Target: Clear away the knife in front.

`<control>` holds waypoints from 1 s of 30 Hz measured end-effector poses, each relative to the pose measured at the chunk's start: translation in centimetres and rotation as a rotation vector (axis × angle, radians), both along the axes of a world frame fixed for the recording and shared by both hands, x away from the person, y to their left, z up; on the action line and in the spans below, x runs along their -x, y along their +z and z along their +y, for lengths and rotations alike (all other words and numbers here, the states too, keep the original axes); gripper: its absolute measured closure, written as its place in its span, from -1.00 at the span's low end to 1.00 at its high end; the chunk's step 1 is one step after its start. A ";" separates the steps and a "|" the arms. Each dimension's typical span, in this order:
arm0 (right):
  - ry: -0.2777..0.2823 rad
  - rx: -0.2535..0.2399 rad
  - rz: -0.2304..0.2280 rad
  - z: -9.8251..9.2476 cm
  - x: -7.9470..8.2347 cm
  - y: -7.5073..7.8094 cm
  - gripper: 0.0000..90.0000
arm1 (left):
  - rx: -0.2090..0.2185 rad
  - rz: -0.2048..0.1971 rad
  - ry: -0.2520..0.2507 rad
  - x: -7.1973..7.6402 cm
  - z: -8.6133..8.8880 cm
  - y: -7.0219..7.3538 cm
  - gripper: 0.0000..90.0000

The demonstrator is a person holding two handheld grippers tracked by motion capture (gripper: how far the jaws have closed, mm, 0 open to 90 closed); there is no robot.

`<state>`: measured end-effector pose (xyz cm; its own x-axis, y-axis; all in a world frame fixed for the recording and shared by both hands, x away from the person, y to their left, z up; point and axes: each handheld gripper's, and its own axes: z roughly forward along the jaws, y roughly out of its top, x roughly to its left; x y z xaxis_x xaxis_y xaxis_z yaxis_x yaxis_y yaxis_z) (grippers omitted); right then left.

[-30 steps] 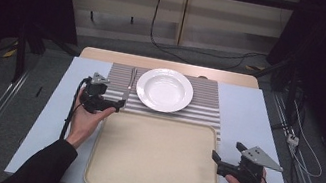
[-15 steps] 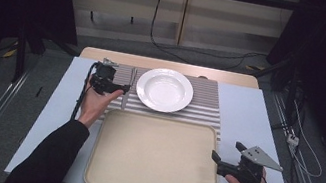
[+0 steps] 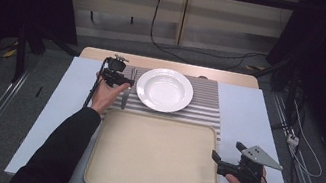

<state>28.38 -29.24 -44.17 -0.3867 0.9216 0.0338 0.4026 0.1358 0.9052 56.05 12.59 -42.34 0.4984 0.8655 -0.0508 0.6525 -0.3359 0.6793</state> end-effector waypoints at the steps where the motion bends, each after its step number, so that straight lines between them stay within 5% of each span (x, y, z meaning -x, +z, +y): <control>1: -0.003 -0.003 0.011 -0.1 0.0 -0.1 -0.82 | -0.001 0.009 -0.005 -0.3 -0.1 -0.2 0.03; 9: -0.004 -0.006 0.011 -0.1 0.0 -0.1 -0.82 | -0.019 0.064 0.020 -1.9 -0.8 -1.4 0.33; 17: -0.007 -0.007 0.007 -0.2 0.0 -0.1 -0.82 | -0.042 0.076 0.043 -3.0 -1.9 -1.9 0.56; 22: -0.005 -0.007 0.009 -0.2 0.0 -0.1 -0.82 | -0.078 0.107 0.053 -3.4 -2.2 -2.4 0.60; 30: 0.003 -0.004 0.006 0.0 0.0 -0.1 -0.82 | -0.070 0.155 0.057 -4.1 -2.1 -2.2 0.67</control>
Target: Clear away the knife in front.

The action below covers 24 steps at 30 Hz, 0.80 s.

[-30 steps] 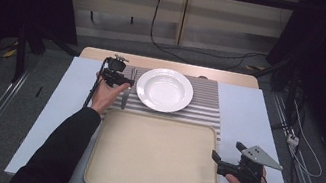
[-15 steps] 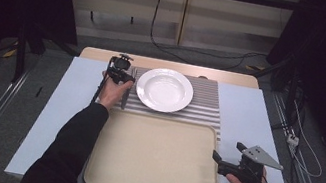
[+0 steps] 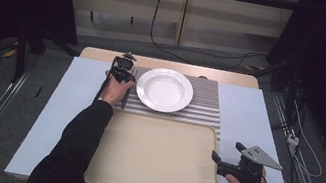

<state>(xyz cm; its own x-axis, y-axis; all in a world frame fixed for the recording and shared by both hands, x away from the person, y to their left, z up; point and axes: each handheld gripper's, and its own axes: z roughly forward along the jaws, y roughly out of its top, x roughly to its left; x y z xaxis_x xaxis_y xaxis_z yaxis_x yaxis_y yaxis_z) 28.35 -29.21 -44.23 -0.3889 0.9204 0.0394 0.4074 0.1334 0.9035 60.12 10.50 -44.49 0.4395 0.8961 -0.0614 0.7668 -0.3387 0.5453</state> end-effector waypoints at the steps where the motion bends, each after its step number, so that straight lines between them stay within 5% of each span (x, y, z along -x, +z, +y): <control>1: -0.001 0.001 0.001 0.0 0.0 0.0 -0.82 | 0.004 0.001 0.007 0.0 -0.1 0.0 0.67; 15: -0.002 0.003 0.001 0.0 0.0 0.0 -0.81 | -0.004 0.047 -0.043 -0.3 0.2 0.3 0.77; 24: -0.005 0.005 0.004 0.0 -0.1 -0.1 -0.81 | -0.003 0.038 -0.052 -0.5 0.1 0.2 0.74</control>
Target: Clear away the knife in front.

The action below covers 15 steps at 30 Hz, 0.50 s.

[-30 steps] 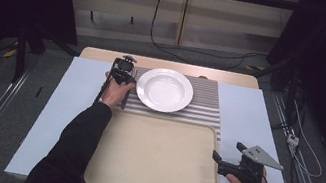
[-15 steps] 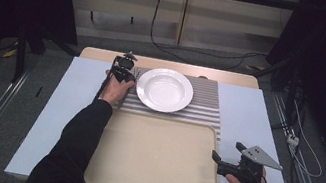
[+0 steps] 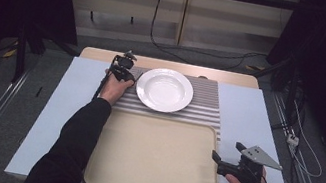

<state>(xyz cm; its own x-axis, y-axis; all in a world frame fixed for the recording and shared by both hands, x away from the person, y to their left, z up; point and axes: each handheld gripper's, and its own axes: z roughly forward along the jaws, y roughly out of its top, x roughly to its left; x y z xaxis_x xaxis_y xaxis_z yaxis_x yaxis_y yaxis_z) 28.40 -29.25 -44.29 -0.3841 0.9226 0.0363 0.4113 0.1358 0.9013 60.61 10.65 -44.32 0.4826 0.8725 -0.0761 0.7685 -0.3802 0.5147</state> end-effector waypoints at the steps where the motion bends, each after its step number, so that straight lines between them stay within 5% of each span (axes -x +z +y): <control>1: 0.000 -0.001 0.001 0.0 0.0 0.0 -0.80 | 0.004 0.001 0.001 0.0 0.0 0.0 0.74; 15: 0.002 0.001 0.002 0.0 0.1 0.0 -0.80 | -0.046 0.006 -0.018 0.0 -0.5 0.2 0.77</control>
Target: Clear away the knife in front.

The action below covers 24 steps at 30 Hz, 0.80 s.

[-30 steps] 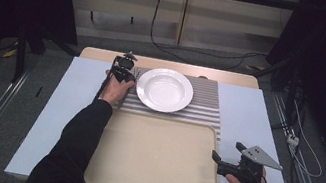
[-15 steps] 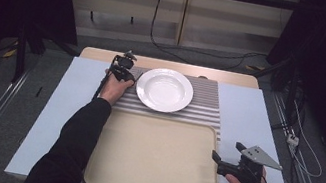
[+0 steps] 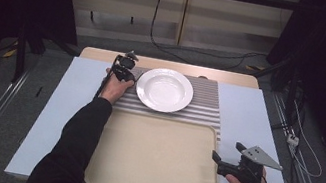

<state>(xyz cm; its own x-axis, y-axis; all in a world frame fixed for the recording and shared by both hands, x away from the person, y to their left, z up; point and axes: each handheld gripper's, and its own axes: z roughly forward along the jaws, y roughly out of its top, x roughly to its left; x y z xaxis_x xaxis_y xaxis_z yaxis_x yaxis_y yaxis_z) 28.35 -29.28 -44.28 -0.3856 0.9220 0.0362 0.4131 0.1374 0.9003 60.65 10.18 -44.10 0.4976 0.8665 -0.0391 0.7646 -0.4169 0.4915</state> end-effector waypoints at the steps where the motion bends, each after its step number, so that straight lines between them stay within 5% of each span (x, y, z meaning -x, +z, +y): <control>1: 0.000 0.000 0.000 0.0 0.0 0.0 -0.80 | 0.001 0.004 0.000 0.0 0.0 0.0 0.77; 24: 0.001 0.006 0.001 0.1 0.0 0.0 -0.80 | -0.009 -0.009 -0.026 0.9 1.1 1.7 0.77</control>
<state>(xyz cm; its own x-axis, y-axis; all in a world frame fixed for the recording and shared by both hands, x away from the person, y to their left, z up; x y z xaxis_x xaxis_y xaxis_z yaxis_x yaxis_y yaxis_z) 28.37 -29.13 -44.30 -0.3869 0.9216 0.0317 0.4142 0.1430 0.8989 59.77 11.30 -42.39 0.5201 0.8536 -0.0273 0.7493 -0.4407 0.4943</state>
